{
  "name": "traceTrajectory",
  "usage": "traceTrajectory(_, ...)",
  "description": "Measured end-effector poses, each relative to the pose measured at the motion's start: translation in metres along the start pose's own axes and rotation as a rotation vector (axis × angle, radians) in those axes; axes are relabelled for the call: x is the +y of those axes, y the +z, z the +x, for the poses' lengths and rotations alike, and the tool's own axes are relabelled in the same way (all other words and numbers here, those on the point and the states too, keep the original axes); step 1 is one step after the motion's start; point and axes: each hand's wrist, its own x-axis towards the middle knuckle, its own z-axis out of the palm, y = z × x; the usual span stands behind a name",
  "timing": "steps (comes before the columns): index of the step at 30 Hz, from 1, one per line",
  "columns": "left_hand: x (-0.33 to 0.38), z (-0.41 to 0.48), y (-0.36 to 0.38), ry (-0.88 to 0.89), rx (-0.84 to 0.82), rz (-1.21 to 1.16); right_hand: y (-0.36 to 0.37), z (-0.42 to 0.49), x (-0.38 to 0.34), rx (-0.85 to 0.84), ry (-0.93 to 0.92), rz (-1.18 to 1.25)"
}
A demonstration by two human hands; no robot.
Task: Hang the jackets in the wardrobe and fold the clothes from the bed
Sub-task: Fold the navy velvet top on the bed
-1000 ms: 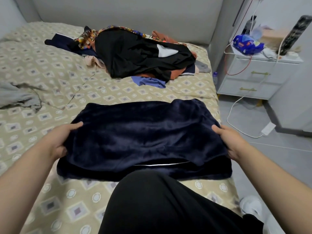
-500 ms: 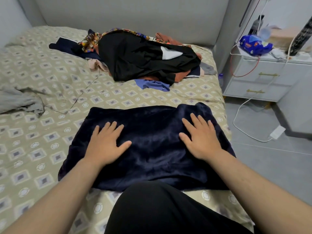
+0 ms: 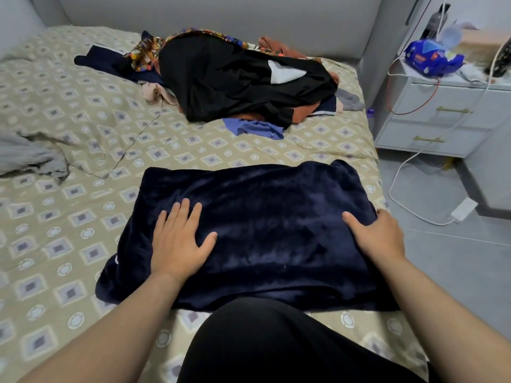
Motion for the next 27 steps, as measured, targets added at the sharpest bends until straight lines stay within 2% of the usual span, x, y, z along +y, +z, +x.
traceTrajectory(3,-0.002,0.001,0.002,-0.001,0.005,0.01,-0.013,0.006,0.007,-0.223,0.065,0.172)
traceTrajectory(6,-0.002,0.001,0.003,0.004,-0.007,0.015,-0.03,0.007,0.014,-0.511,0.184,0.635)
traceTrajectory(9,-0.001,0.001,-0.003,0.004,-0.027,0.0,-0.048,-0.009,0.009,-0.708,0.301,0.868)
traceTrajectory(11,0.006,0.003,-0.015,-0.034,-0.034,-0.105,-0.06,-0.02,0.002,-0.729,0.354,0.978)
traceTrajectory(13,0.025,0.01,-0.034,-0.068,-0.063,-0.372,-0.073,-0.025,-0.006,-0.69,0.346,1.051)
traceTrajectory(15,0.057,0.016,-0.059,0.062,-0.123,-0.618,-0.085,-0.028,-0.017,-0.653,0.299,1.115)
traceTrajectory(18,0.116,0.021,-0.087,0.326,-0.162,-0.619,-0.107,-0.032,-0.038,-0.66,0.231,1.196)
traceTrajectory(20,0.146,0.032,-0.084,0.344,-0.283,-0.686,-0.124,-0.033,-0.05,-0.668,0.188,1.214)
traceTrajectory(21,0.156,0.037,-0.079,0.308,-0.435,-0.797,-0.131,-0.034,-0.057,-0.676,0.161,1.21)
traceTrajectory(23,0.165,0.04,-0.063,0.13,-0.769,-1.175,-0.137,-0.037,-0.072,-0.682,0.064,1.159)
traceTrajectory(24,0.166,0.039,-0.059,0.037,-0.851,-1.314,-0.135,-0.039,-0.081,-0.674,-0.019,1.108)
traceTrajectory(25,0.164,0.038,-0.062,-0.05,-0.834,-1.373,-0.131,-0.042,-0.092,-0.653,-0.102,1.046)
traceTrajectory(27,0.156,0.039,-0.072,-0.256,-0.636,-1.439,-0.117,-0.051,-0.117,-0.631,-0.22,0.958)
